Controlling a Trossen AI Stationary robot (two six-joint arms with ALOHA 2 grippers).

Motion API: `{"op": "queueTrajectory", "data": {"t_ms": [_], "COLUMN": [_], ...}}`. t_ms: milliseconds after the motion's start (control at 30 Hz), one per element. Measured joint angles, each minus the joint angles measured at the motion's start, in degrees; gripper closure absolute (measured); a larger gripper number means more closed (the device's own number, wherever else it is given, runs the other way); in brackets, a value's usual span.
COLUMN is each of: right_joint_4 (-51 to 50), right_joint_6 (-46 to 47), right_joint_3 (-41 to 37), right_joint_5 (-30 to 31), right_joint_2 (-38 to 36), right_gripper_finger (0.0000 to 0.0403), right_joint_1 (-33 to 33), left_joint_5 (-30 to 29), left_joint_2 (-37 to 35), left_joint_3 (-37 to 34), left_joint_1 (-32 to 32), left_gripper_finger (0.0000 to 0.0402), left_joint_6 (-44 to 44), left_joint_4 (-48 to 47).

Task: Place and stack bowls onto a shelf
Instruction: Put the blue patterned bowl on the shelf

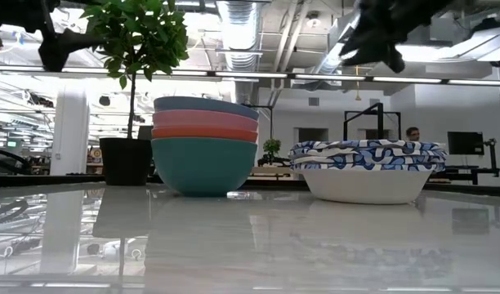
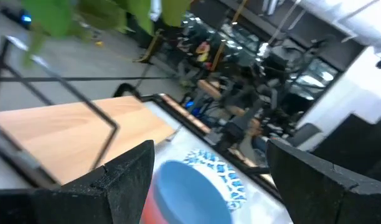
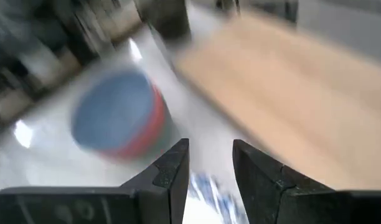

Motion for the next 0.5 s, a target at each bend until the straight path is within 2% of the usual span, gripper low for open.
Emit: {"op": "queueTrajectory", "data": {"t_ms": [100, 267, 500], "right_joint_4": [-11.02, -22.57, -38.91], "right_joint_6": [0.79, 5.88, 26.42], "right_joint_3": [6.58, 12.91, 13.30], "right_joint_5": [-2.07, -2.20, -2.14], "right_joint_2": [8.35, 18.94, 26.72], "right_gripper_finger": [0.0253, 0.0253, 0.0253], "right_joint_1": [0.57, 2.78, 9.25], "left_joint_5": [-1.55, -2.76, -2.89], "left_joint_2": [0.00, 0.00, 0.00], "left_joint_3": [0.50, 0.52, 0.52], "left_joint_1": [0.00, 0.00, 0.00], "left_gripper_finger": [0.0109, 0.0109, 0.0109], "left_joint_6": [-0.15, -0.04, -2.19], "left_joint_4": [-2.35, -4.85, -6.00]}}
